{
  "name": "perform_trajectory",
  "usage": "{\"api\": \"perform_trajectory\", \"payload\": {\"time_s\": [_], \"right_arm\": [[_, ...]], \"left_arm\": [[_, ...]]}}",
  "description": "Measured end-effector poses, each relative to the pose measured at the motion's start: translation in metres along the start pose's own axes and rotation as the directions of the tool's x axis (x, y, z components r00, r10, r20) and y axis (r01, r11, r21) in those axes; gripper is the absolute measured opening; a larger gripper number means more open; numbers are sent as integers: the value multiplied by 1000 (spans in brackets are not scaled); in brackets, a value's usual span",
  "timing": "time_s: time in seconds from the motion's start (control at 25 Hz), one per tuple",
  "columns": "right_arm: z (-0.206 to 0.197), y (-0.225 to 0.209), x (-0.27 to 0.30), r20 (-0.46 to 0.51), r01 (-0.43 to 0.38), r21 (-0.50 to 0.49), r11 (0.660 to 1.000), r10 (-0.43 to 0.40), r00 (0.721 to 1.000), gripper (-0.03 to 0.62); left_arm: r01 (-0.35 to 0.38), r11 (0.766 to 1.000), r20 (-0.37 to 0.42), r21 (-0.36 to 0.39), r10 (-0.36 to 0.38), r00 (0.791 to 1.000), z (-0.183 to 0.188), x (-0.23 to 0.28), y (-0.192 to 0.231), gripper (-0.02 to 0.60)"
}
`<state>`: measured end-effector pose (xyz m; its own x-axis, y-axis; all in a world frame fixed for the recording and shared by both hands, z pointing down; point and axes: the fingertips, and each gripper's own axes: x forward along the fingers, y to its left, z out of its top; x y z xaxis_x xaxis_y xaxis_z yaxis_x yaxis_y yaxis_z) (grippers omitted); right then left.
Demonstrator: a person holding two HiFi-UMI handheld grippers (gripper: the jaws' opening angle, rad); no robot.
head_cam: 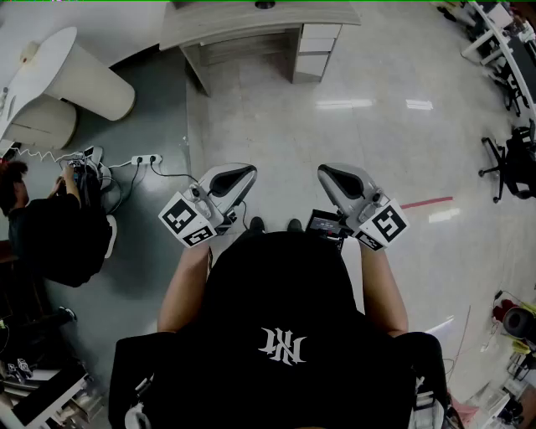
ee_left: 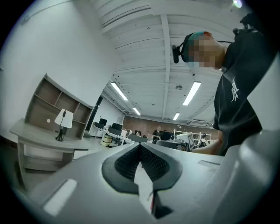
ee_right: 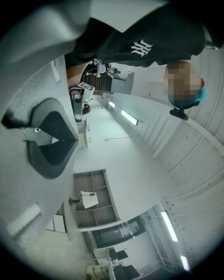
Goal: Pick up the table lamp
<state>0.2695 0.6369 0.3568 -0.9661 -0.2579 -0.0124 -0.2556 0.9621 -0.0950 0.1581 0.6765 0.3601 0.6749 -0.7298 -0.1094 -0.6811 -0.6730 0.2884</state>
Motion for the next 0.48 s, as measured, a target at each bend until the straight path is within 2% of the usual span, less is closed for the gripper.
{"api": "perform_trajectory", "payload": {"time_s": [0.48], "right_arm": [[3,-4,-17,30,3,31,1000,-4,1000,2]], "left_arm": [[-8,999,-5,-33,8,1000,-8,14,-11,3]]}}
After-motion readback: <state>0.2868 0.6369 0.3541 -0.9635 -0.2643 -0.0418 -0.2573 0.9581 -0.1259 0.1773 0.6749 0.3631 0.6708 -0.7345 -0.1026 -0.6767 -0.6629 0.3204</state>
